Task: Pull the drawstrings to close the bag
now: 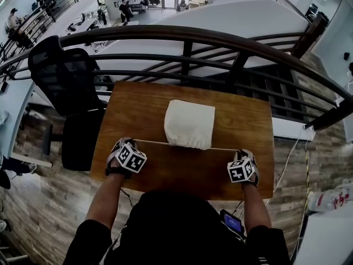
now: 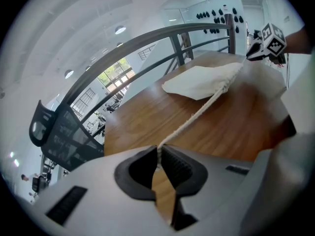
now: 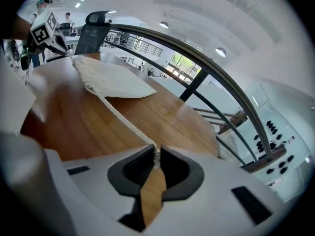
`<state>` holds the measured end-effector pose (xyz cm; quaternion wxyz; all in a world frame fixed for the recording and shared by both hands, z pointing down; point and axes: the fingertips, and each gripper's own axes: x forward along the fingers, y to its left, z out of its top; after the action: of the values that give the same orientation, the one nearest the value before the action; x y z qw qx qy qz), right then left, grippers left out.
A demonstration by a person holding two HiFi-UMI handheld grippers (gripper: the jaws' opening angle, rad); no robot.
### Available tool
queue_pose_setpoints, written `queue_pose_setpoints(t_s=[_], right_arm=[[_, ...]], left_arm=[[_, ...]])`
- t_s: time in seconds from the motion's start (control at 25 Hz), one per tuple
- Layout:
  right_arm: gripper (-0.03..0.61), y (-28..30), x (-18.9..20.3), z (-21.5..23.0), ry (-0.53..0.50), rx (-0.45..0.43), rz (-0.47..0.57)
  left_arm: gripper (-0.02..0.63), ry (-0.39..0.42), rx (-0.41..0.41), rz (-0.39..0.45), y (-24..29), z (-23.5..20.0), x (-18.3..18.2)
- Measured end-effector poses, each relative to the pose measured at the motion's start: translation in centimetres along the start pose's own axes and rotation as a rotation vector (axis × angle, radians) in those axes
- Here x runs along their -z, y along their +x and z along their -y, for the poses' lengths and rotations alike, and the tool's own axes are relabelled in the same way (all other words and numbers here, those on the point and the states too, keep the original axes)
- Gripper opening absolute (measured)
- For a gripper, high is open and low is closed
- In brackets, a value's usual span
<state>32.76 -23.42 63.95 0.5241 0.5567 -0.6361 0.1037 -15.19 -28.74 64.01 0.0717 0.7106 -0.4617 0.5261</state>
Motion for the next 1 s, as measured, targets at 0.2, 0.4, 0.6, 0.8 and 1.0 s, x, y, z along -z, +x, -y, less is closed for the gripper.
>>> queue_pose_setpoints(t_s=[0.2,0.4,0.6,0.8,1.0], right_arm=[[0.037,0.1,0.3,-0.1,-0.002,0.002,-0.009],[0.037,0.2,0.6,0.1,0.013,-0.003,-0.020],[0.037,0.2,0.7,0.7,0.017,0.000,-0.024],[0.037,0.4,1.1,0.6,0.010,-0.002,-0.038],[0.037,0.4,0.9,0.8,0.012,0.008,-0.035]], left_arm=[[0.037,-0.003,0.004,-0.007,0.2,-0.3,0.5],[0.037,-0.017,0.005,-0.005,0.4,-0.2,0.5],[0.037,-0.033,0.006,-0.003,0.5,-0.3,0.5],[0.037,-0.038,0.011,0.002,0.6,-0.7,0.2],[0.037,-0.041,0.006,0.000,0.8,-1.2,0.0]])
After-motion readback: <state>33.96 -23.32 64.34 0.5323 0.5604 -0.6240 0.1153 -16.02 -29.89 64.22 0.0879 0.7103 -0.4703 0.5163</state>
